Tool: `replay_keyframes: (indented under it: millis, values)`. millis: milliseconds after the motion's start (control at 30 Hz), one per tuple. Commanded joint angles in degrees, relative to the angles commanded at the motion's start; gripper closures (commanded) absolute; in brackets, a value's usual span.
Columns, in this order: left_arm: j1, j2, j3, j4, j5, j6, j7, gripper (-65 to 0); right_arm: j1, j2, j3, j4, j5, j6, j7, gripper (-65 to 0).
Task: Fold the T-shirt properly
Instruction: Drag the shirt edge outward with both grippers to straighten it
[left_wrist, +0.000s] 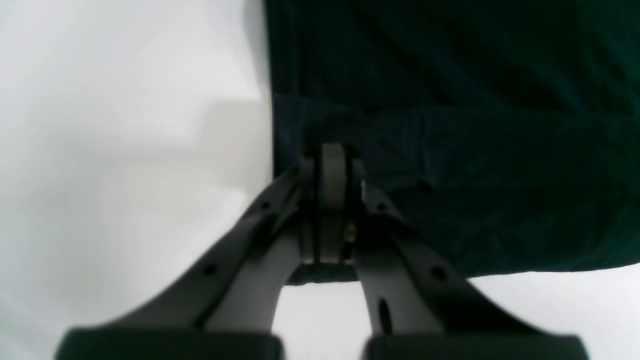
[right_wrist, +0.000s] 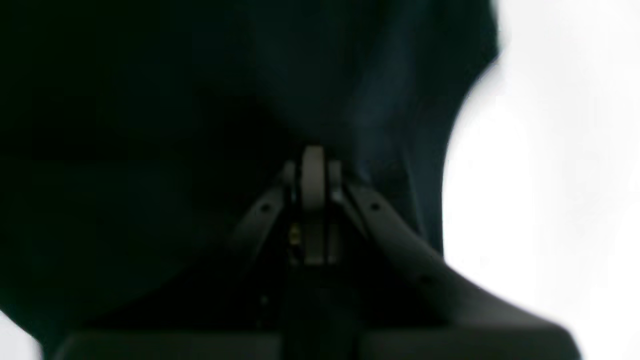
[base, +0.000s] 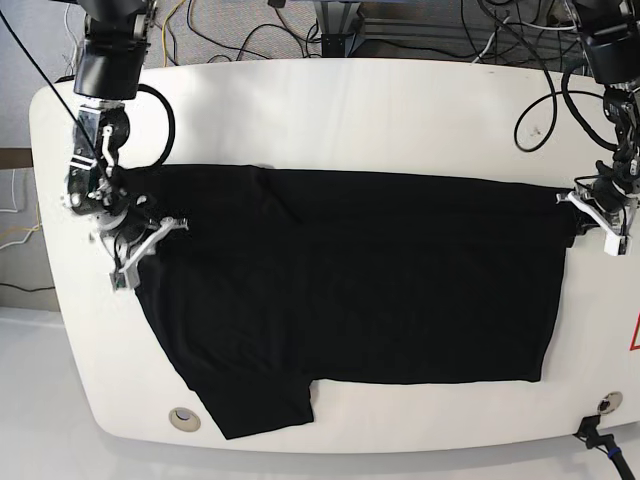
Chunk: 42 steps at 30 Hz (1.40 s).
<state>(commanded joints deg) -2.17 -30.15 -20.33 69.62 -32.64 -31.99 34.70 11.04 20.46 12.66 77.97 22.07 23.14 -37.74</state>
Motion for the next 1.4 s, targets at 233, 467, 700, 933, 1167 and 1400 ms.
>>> replay_keyframes:
  millis: [233, 467, 700, 933, 1167, 1400]
  values:
    - [-0.74, -0.2, -1.07, 0.22, 0.01, 0.04, 0.72, -6.9, -0.16, 0.16, 0.75, 3.19, -1.17, -0.02, 1.57, -14.3]
    - [-0.85, -0.17, -8.29, 1.51, -1.44, -0.19, 7.71, -26.0, -2.53, 0.66, 5.42, 8.02, 0.34, -0.06, 0.92, -26.7]
    - [-0.81, 0.01, -11.68, 1.87, -3.97, -2.19, 11.84, -28.6, -6.49, 3.25, 12.41, 9.9, 2.35, -0.07, 0.96, -28.7]
    - [-0.36, 0.13, -12.1, 1.98, -4.64, -2.05, 12.61, -29.2, -6.8, 3.61, 13.44, 10.54, 3.33, -0.27, -1.0, -28.7]
    - [3.0, 1.39, -13.91, 3.38, -8.94, -2.41, 13.0, -29.4, -8.2, 3.51, 17.28, 11.41, 14.04, -0.14, -8.13, -28.5]
    - [8.93, 3.1, -13.35, 7.35, -10.04, -2.52, 10.74, -29.4, -9.07, 2.27, 21.91, 9.56, 20.58, -0.1, -10.12, -28.3]
